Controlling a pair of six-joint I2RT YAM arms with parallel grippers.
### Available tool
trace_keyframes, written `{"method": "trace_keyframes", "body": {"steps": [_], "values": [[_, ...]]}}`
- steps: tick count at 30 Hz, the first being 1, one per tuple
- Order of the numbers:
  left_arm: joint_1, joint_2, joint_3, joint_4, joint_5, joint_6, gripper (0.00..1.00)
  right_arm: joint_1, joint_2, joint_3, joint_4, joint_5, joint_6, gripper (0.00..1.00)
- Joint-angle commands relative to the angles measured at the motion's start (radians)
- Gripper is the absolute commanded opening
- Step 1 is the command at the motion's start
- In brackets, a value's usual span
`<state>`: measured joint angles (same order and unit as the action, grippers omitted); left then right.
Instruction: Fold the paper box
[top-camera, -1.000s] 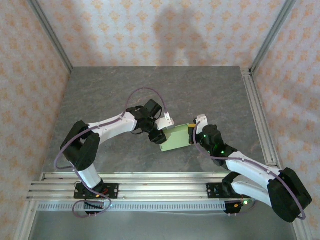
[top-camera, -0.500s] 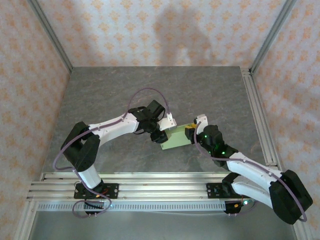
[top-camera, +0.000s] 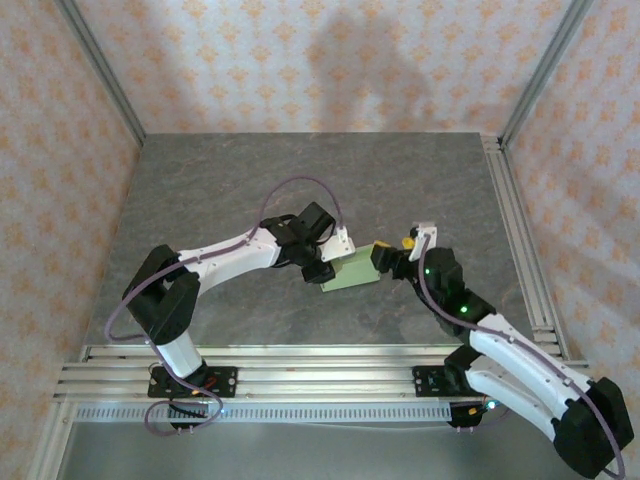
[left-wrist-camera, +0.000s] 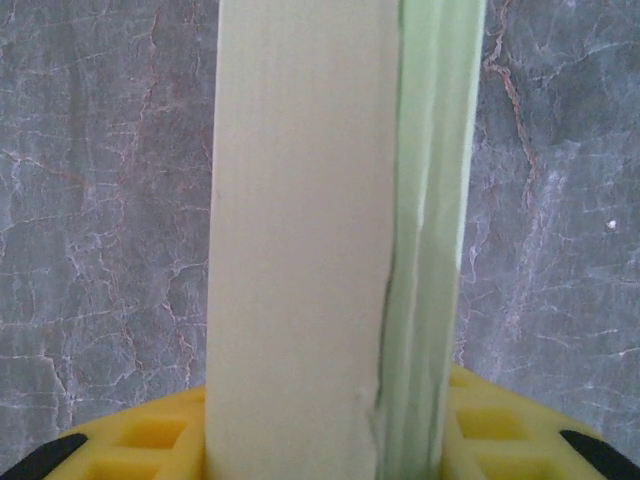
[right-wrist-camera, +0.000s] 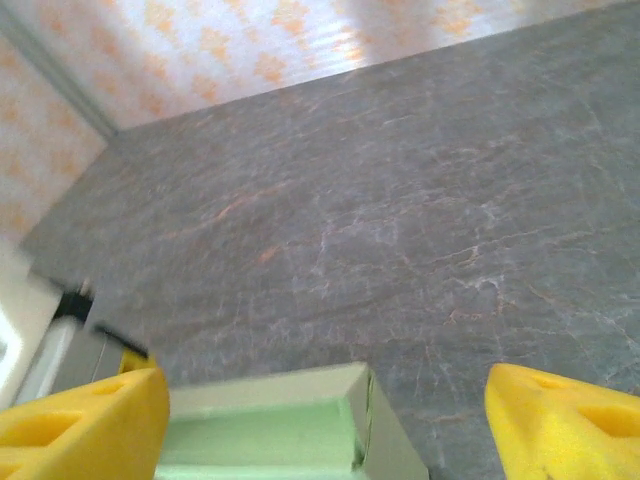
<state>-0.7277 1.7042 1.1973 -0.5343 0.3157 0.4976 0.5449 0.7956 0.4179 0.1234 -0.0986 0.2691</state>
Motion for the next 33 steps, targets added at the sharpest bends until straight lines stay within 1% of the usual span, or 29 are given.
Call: {"method": "trace_keyframes", "body": {"steps": [1, 2, 4, 8, 11, 18, 23, 24, 28, 29, 31, 33], "values": [[-0.013, -0.021, 0.002, -0.027, -0.095, 0.023, 0.42, -0.063, 0.069, 0.096, -0.093, -0.027, 0.272, 0.78], [-0.015, -0.019, 0.001, -0.027, -0.107, 0.026, 0.42, -0.084, 0.099, 0.119, -0.098, -0.063, 0.314, 0.78], [-0.022, -0.018, 0.001, -0.027, -0.124, 0.029, 0.42, -0.100, 0.158, 0.168, -0.123, -0.115, 0.348, 0.78], [-0.032, -0.020, -0.004, -0.017, -0.141, 0.026, 0.42, -0.107, 0.257, 0.251, -0.192, -0.168, 0.356, 0.76], [-0.039, -0.017, -0.005, -0.012, -0.148, 0.023, 0.42, -0.110, 0.304, 0.259, -0.195, -0.204, 0.355, 0.72], [-0.042, -0.014, -0.013, -0.010, -0.150, 0.022, 0.42, -0.118, 0.411, 0.243, -0.217, -0.214, 0.314, 0.56], [-0.044, -0.019, -0.017, -0.005, -0.151, 0.018, 0.43, -0.118, 0.440, 0.203, -0.191, -0.221, 0.303, 0.43], [-0.044, -0.019, -0.018, -0.003, -0.149, 0.016, 0.44, -0.118, 0.443, 0.198, -0.183, -0.226, 0.302, 0.41], [-0.044, -0.021, -0.016, 0.008, -0.134, -0.006, 0.49, -0.118, 0.444, 0.166, -0.135, -0.233, 0.282, 0.42], [-0.044, -0.020, -0.016, 0.010, -0.128, -0.012, 0.52, -0.118, 0.442, 0.154, -0.118, -0.234, 0.269, 0.43], [-0.044, -0.021, -0.014, 0.010, -0.119, -0.024, 0.61, -0.118, 0.436, 0.121, -0.067, -0.240, 0.241, 0.47], [-0.043, -0.027, -0.014, 0.014, -0.110, -0.036, 0.67, -0.118, 0.426, 0.083, -0.022, -0.229, 0.218, 0.49]]}}
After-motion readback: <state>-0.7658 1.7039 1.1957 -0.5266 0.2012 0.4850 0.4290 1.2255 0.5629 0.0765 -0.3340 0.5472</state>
